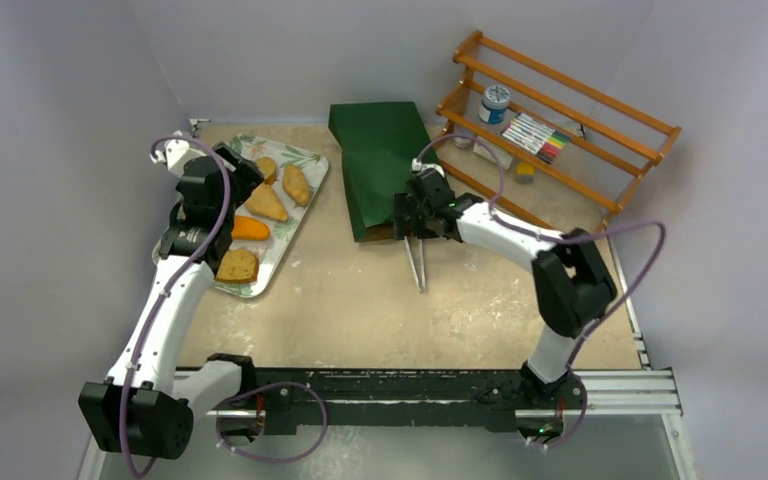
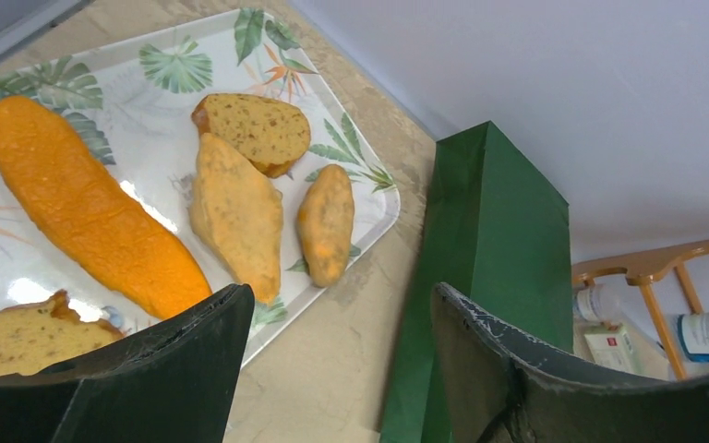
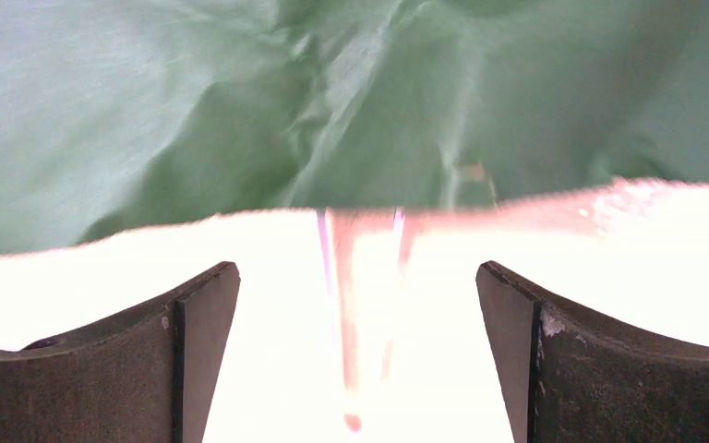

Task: Take the fake bread out of the paper bag
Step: Place the clamp at the center of the board, then reset both arms

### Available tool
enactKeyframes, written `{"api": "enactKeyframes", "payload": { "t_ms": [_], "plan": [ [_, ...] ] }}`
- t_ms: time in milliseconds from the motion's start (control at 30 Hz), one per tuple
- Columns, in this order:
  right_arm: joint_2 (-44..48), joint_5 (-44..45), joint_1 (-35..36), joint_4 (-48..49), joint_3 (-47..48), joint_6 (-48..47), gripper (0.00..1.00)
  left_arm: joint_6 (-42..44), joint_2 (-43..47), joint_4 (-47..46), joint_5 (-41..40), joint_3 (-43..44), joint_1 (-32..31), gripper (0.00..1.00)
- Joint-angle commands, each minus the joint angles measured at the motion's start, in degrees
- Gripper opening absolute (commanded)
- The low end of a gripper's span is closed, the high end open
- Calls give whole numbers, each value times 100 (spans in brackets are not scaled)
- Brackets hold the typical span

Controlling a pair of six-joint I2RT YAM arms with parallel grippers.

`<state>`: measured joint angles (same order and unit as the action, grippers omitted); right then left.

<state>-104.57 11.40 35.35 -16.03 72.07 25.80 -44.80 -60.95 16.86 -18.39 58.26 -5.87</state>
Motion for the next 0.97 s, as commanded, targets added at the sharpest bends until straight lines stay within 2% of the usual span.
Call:
{"api": "enactKeyframes", "payload": {
  "t_ms": [0,167,300,533,733,867,933],
  "plan": [
    [1233,340,392,-90,-292,-28,100,373,215,105,-375,313,-79,71],
    [2393,1152,1054,-399,-650,526,100,738,498,-99,-979,134,-94,71],
    [3586,1935,1061,-702,-876,1116,100,1137,753,-410,-1399,-239,-99,71],
    [5205,3683,1061,-1020,-970,1378,100,1852,1340,-964,-1814,-1085,-99,72],
    [5539,4525,1061,-1262,-921,1418,100,2125,1827,-1329,-1794,-1737,-99,72],
    [5233,4724,1061,-1603,-872,1489,100,2131,1861,-1298,-1757,-1792,-99,72],
    [5018,4779,1061,-2063,-754,2013,100,2101,1847,-1308,-1739,-1783,-99,72]
  ]
}}
